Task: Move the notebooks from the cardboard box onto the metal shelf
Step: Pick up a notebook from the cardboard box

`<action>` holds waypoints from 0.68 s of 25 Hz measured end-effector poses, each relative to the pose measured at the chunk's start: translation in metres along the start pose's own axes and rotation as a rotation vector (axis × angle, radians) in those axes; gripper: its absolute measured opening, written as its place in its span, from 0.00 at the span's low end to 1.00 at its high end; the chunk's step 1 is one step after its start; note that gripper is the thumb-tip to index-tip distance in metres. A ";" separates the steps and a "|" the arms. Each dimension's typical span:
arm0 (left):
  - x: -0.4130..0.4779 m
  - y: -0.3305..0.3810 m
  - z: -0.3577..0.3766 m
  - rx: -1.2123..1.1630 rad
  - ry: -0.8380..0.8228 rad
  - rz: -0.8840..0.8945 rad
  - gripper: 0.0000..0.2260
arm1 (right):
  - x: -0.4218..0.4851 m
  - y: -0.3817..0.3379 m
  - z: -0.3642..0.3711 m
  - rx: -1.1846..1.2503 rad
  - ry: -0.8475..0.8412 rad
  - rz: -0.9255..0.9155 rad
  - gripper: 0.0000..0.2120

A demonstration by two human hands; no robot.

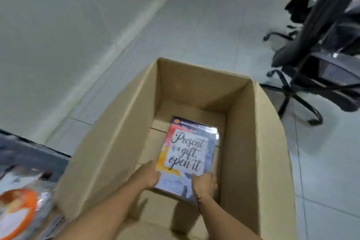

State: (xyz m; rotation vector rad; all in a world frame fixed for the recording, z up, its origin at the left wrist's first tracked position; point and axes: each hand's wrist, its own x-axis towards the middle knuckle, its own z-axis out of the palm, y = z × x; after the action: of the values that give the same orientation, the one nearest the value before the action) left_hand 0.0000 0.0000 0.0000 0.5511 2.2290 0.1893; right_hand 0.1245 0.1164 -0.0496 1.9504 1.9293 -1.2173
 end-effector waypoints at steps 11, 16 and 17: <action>0.052 0.010 0.060 0.003 -0.080 -0.496 0.13 | 0.028 0.022 0.009 -0.039 -0.011 0.196 0.21; 0.030 0.014 0.038 -0.016 0.059 -0.428 0.16 | 0.004 -0.001 0.007 0.060 0.171 0.163 0.17; 0.022 0.015 0.030 -0.020 0.076 -0.367 0.16 | 0.000 -0.004 0.004 0.099 0.213 0.131 0.16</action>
State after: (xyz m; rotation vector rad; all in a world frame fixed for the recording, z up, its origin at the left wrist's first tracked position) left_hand 0.0145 0.0219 -0.0305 0.1191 2.3543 0.0430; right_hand 0.1191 0.1146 -0.0499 2.3020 1.8286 -1.1319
